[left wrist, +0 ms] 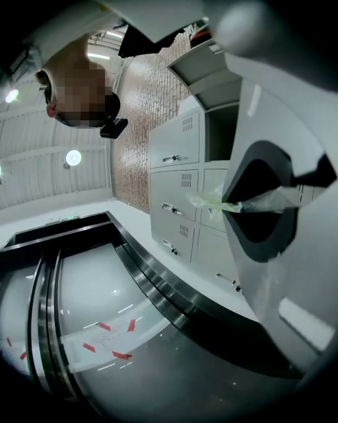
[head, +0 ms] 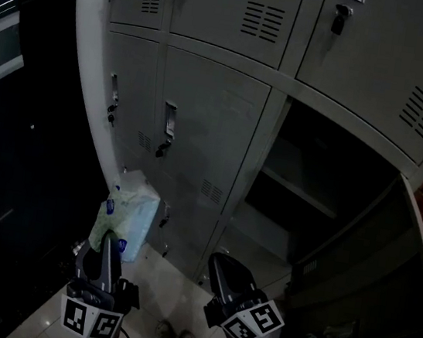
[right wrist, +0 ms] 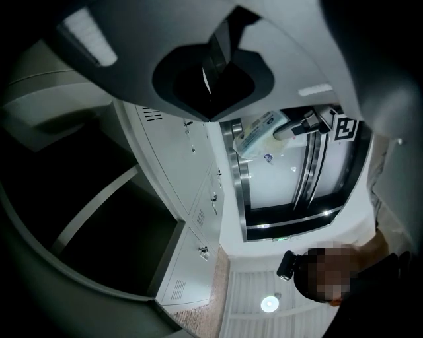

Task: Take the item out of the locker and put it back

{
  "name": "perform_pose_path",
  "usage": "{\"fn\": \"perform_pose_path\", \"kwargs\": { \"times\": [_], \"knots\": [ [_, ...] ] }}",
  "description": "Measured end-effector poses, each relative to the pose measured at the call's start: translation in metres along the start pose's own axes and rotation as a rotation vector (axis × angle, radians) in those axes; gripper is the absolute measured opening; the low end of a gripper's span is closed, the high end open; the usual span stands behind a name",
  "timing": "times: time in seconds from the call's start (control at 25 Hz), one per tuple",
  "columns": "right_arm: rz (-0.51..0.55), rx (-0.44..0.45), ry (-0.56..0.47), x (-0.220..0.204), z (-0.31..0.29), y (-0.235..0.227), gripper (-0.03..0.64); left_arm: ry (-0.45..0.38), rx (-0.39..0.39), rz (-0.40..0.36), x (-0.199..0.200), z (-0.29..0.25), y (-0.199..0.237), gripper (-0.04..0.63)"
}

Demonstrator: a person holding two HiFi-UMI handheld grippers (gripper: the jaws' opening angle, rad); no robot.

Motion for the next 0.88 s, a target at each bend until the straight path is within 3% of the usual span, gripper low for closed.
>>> {"fn": "perform_pose_path", "kwargs": {
  "times": [0.32, 0.44, 0.68, 0.88],
  "knots": [
    [0.001, -0.022, -0.009, 0.003, 0.003, -0.006, -0.004, 0.013, 0.011, 0.021, -0.004, -0.001, 0.002, 0.009],
    [0.0, -0.027, -0.003, 0.001, 0.003, -0.007, -0.004, 0.0, -0.026, 0.059, -0.002, -0.008, -0.003, 0.009],
    [-0.014, -0.056, 0.0, -0.003, 0.012, -0.008, -0.004, -0.017, -0.357, 0.071, 0.015, -0.093, -0.087, 0.009],
    [-0.023, -0.137, -0.032, 0.002, 0.036, -0.021, -0.004, 0.093, -0.524, 0.024, 0.0, -0.181, -0.163, 0.009]
  ]
}}
Point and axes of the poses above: the fingertips, and each gripper's own axes: z backward along the fingers, y to its left, x out of its top, the point moved 5 cm from there along z, backward along the fingers, and after that the axes turned 8 degrees about y, right-handed, at the moved point
